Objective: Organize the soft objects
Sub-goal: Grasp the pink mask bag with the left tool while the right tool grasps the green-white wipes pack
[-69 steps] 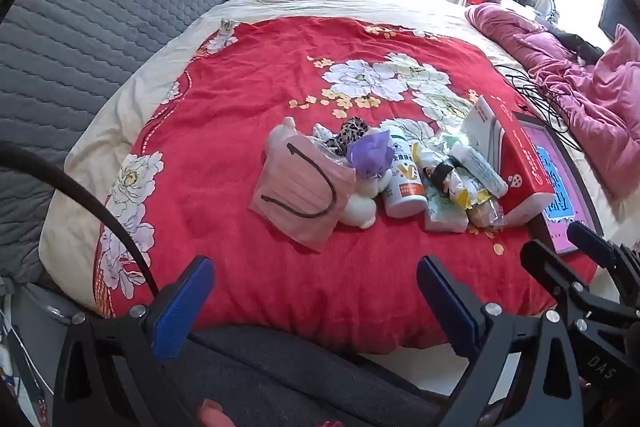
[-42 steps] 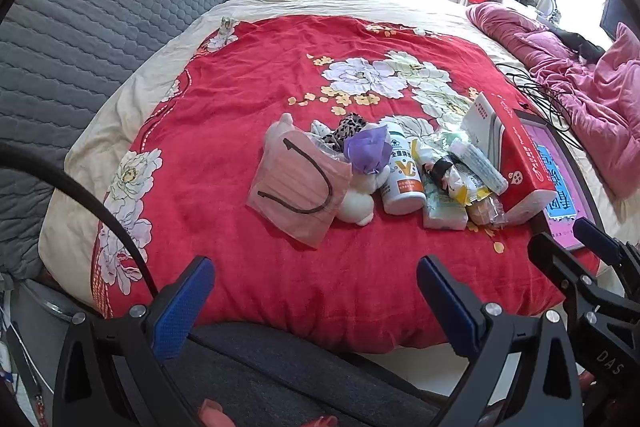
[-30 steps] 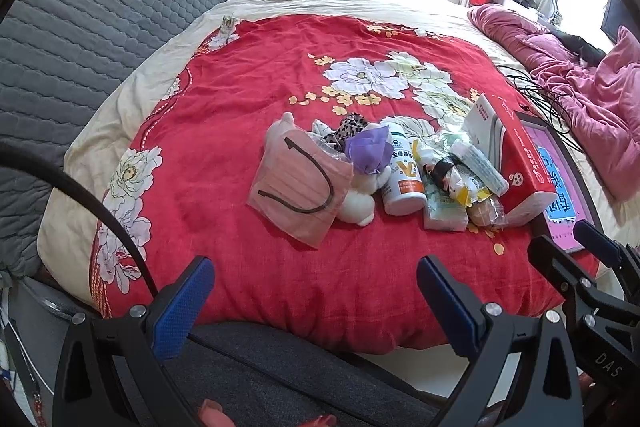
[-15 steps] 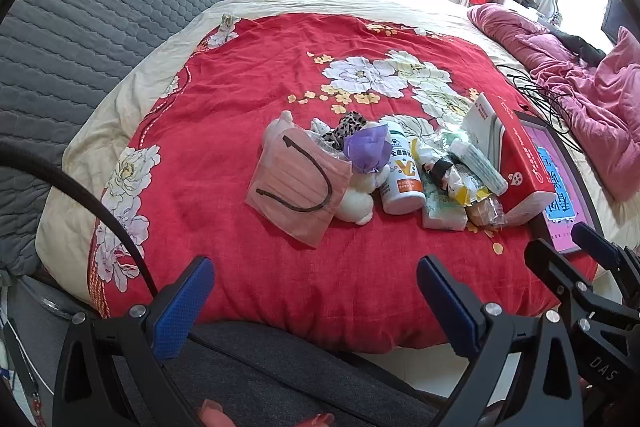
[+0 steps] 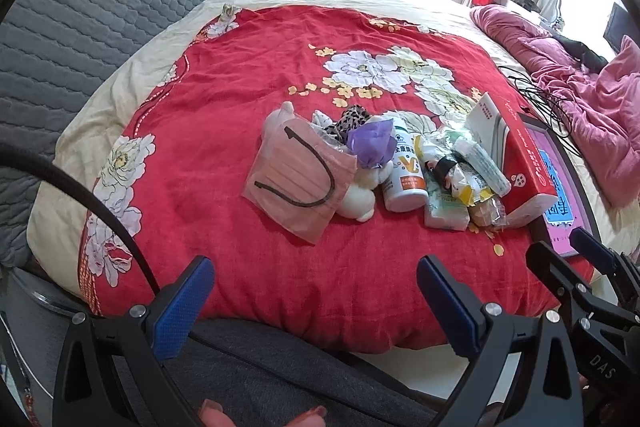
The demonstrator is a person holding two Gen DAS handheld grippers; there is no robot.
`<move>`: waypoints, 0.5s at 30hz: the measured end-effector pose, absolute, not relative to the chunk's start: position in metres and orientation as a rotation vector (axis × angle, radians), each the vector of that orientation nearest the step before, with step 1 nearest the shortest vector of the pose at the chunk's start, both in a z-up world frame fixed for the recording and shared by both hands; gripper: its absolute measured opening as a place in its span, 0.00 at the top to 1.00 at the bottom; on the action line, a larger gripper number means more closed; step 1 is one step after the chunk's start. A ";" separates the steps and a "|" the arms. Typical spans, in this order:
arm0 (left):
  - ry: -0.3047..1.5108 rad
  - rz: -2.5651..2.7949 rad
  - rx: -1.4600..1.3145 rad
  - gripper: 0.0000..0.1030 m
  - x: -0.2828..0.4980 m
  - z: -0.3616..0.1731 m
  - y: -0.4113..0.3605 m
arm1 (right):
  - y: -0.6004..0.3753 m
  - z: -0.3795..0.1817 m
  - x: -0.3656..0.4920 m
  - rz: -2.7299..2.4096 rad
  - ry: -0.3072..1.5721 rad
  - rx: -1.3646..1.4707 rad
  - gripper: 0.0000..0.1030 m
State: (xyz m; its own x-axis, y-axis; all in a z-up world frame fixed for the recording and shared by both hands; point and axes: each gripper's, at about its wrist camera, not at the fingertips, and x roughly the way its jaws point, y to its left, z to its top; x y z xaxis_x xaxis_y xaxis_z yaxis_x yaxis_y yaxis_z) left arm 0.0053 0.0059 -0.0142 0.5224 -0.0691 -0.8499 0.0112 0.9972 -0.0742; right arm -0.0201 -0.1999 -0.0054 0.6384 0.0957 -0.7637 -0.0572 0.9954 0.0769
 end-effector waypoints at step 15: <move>1.055 -0.044 -0.200 0.01 0.058 -0.042 0.051 | -0.203 -0.016 0.032 0.097 0.892 -0.008 0.17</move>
State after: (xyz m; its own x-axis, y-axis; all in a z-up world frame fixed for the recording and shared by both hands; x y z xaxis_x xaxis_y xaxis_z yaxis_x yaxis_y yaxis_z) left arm 0.0580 0.0515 -0.0424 0.4943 -0.1316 -0.8593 -0.0595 0.9810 -0.1845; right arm 0.0315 -0.2026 -0.0156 0.6239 0.0807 -0.7773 -0.0877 0.9956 0.0330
